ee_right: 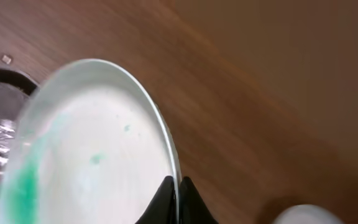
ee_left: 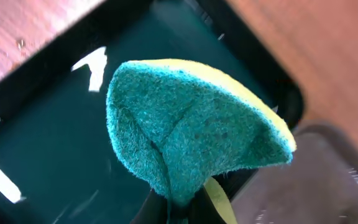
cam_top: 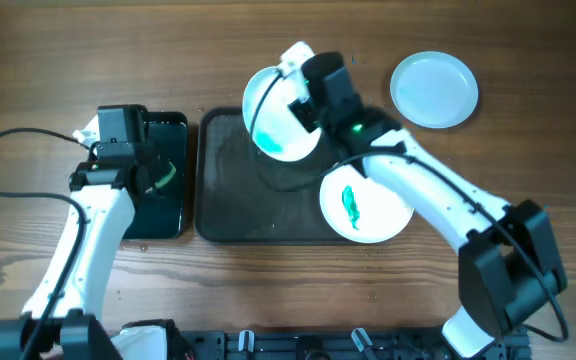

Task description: Clean dirty plates on tray and stack at the side

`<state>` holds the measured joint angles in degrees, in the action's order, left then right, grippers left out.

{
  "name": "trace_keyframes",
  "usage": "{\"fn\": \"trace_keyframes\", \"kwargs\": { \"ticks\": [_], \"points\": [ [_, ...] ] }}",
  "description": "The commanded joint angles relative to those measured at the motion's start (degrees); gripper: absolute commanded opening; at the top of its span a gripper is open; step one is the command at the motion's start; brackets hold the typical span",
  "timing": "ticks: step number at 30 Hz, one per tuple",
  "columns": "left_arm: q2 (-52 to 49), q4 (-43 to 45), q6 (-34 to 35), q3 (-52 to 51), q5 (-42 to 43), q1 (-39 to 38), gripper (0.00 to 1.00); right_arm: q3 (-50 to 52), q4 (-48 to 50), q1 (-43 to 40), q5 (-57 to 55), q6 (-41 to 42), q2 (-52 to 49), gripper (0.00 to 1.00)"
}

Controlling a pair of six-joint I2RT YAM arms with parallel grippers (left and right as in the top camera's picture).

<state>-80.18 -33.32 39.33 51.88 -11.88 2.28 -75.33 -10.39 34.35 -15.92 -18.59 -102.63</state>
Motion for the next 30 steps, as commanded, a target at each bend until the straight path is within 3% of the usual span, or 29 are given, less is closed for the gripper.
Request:
{"fn": "trace_keyframes", "kwargs": {
  "ticks": [1, 4, 7, 12, 15, 19, 22, 27, 30],
  "points": [
    [-2.93, -0.39, 0.35, -0.68, 0.52, 0.24, 0.04, 0.0, 1.77, 6.34, -20.79, -17.64, 1.81, 0.04],
    [-3.41, -0.57, 0.35, -0.68, 0.52, 0.24, 0.04, 0.02, 4.26, 11.39, -30.53, -33.92, 1.79, 0.04],
    [-3.41, -0.63, 0.35, -0.68, 0.52, 0.24, 0.04, 0.02, 9.6, 15.13, -35.8, -44.61, 1.79, 0.04],
    [-3.41, -0.85, 0.35, -0.68, 0.52, 0.24, 0.04, 0.02, 16.85, 19.02, -41.92, -56.96, 1.79, 0.04],
    [-3.41, -0.85, 0.35, -0.68, 0.52, 0.24, 0.04, 0.02, 16.92, 20.94, -42.97, -57.33, 1.79, 0.04],
    [-3.41, -0.83, 0.35, -0.68, 0.55, 0.24, 0.04, 0.02, 13.6, 19.61, -36.3, -41.24, 1.79, 0.04],
    [-3.41, -0.83, 0.35, -0.68, 0.55, 0.24, 0.04, 0.02, 0.24, 13.84, -10.8, -24.68, 1.7, 0.04],
    [-3.41, -0.79, 0.35, -0.68, 0.55, 0.24, 0.04, 0.02, -0.42, 3.39, -0.37, -0.13, 2.73, 0.04],
    [-3.41, -0.61, 0.35, -0.68, 0.55, 0.24, 0.04, 0.02, -0.83, -7.52, 18.29, 8.76, 3.1, 0.04]
  ]
}}
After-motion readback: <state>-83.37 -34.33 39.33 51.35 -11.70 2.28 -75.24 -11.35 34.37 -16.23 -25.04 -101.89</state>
